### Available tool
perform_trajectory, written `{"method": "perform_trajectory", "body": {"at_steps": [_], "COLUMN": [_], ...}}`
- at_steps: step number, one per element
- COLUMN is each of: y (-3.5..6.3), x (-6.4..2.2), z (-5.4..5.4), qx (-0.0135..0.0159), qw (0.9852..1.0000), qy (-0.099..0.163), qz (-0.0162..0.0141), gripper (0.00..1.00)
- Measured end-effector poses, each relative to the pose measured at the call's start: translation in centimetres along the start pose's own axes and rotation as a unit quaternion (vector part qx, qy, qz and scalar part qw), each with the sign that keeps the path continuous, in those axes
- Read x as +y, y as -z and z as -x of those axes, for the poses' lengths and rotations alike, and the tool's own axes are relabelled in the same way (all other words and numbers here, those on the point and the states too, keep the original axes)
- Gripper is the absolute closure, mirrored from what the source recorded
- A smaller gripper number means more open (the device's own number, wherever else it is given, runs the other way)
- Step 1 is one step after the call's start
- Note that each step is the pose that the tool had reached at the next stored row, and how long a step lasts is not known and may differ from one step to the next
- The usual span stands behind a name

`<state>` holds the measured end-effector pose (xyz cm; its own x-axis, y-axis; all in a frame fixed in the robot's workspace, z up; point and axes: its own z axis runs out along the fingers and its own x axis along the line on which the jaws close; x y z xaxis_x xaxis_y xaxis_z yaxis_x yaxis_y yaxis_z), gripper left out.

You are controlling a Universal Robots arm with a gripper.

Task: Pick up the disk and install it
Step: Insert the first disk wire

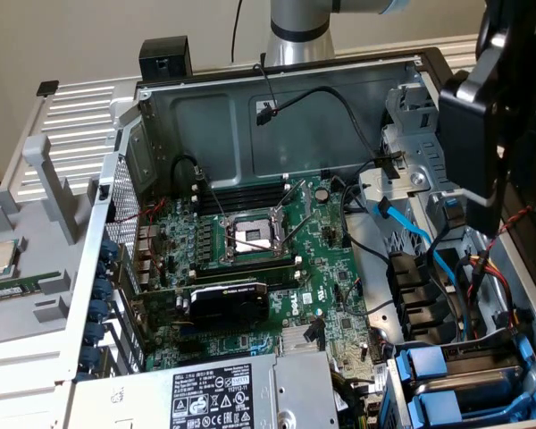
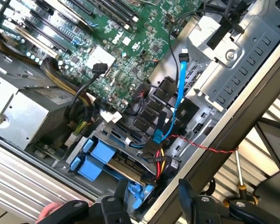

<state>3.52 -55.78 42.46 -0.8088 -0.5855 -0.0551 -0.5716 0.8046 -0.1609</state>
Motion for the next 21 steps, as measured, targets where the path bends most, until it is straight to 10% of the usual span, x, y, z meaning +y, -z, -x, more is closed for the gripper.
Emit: {"method": "perform_trajectory", "body": {"at_steps": [17, 21], "y": [-1.3, -1.49], "x": [-4.42, -4.4], "z": [-3.8, -3.8], "qx": [0.0024, -0.0023], "qw": [0.9999, 0.999], "qy": [0.01, 0.044], "qz": [0.0055, 0.0083], "gripper": [0.45, 0.45]}}
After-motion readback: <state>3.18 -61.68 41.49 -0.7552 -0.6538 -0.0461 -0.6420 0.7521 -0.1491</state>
